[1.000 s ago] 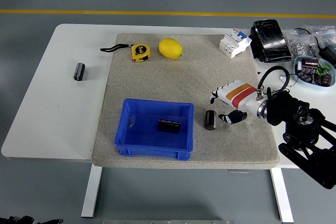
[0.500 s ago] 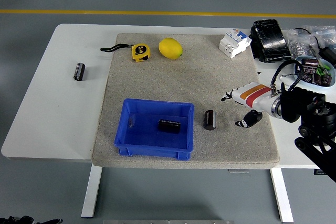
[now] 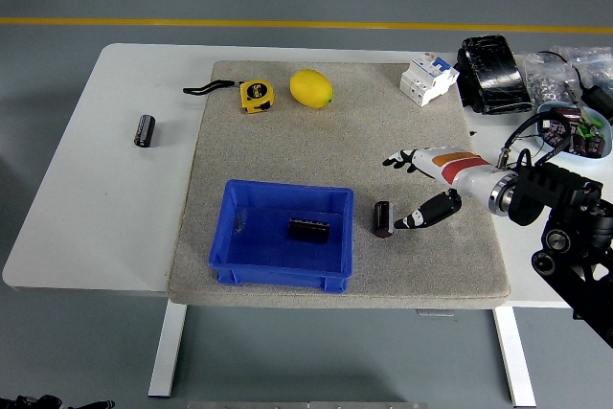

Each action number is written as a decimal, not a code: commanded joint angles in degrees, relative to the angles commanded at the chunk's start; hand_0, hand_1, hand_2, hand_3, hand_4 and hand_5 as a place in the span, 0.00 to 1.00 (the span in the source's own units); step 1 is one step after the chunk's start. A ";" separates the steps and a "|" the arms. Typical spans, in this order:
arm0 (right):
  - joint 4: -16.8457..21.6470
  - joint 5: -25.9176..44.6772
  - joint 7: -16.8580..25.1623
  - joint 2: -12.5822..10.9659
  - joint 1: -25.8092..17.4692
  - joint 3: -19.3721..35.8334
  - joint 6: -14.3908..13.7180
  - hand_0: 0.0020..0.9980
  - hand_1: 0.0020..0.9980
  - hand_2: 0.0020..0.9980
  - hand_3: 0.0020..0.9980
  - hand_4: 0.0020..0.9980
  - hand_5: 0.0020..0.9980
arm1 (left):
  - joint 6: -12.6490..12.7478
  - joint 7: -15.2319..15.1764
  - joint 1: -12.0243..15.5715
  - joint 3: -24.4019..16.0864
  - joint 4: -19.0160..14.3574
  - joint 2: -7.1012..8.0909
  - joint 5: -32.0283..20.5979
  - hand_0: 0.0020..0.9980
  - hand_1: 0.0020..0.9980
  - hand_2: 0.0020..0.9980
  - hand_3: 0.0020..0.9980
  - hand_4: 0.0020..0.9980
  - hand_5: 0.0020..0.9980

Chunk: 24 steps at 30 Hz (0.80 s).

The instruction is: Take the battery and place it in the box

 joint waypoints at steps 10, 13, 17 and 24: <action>0.56 -0.36 -1.97 1.95 -0.99 -0.52 -1.16 0.71 0.72 0.78 0.88 1.00 0.28 | 0.08 -0.18 -0.13 0.47 0.05 -0.09 -0.58 0.79 0.81 0.83 0.70 0.77 0.67; 0.14 -0.49 -2.48 2.23 -1.29 -0.62 -2.01 0.71 0.72 0.78 0.88 1.00 0.28 | 0.18 -0.22 -0.22 0.91 0.05 -0.12 -1.25 0.78 0.81 0.83 0.70 0.77 0.67; -0.48 -0.99 -2.98 2.71 -2.05 -0.71 -3.45 0.71 0.72 0.78 0.88 1.00 0.28 | 0.22 -0.20 -0.27 1.23 0.02 -0.12 -1.67 0.78 0.81 0.83 0.70 0.77 0.67; -1.23 -2.11 -3.12 2.65 -3.09 -1.44 -3.77 0.69 0.69 0.74 0.85 1.00 0.28 | 0.09 -0.12 -0.21 1.50 -0.04 -0.10 -1.85 0.78 0.81 0.83 0.70 0.77 0.67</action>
